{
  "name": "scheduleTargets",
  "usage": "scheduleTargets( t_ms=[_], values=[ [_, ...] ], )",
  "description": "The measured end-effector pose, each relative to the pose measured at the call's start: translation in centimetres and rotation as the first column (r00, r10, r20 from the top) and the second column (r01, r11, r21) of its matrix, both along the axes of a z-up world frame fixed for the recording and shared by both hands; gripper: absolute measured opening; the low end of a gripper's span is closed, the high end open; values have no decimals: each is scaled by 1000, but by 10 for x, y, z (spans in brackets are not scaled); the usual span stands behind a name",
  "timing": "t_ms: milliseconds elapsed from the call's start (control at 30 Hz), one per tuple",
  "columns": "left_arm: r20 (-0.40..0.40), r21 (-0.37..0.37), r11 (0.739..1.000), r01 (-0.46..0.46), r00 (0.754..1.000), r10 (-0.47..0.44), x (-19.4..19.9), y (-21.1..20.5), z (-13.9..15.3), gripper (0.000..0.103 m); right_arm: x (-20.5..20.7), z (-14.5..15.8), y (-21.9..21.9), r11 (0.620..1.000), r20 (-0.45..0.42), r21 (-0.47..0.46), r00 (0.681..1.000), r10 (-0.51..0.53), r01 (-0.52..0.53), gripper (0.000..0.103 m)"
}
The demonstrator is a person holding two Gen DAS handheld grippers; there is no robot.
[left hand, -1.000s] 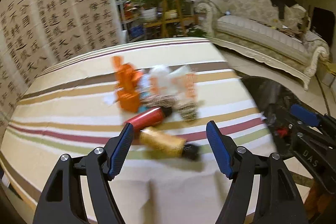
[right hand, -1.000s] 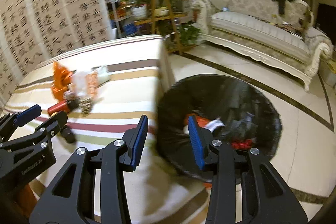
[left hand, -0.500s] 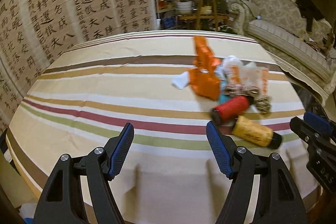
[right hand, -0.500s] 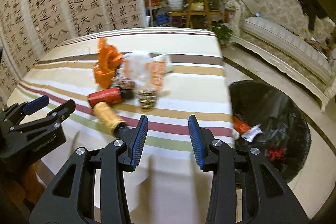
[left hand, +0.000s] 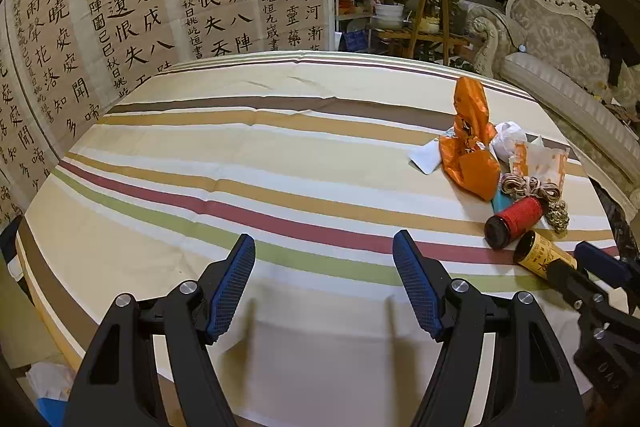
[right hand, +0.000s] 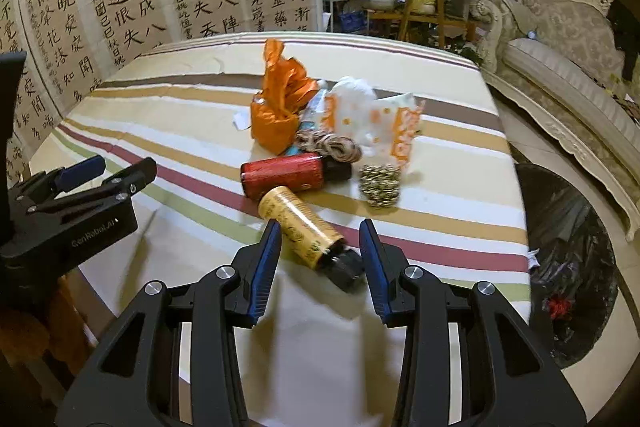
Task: Collect trash
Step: 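Grasp the gold bottle with the right tool while the left tool grasps the red bottle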
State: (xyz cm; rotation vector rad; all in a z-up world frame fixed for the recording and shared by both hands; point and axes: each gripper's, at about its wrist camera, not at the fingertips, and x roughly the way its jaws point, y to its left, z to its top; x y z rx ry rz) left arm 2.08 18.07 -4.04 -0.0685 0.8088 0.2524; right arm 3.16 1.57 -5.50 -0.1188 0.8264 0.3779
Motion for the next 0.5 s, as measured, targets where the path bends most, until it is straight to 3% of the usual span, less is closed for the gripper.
scheduleTargets(
  t_ms=[500],
  values=[
    [-7, 6, 1000, 8, 1000, -8, 5, -3, -1, 69, 5, -4, 11, 999, -33, 2, 998, 46, -46, 37]
  ],
)
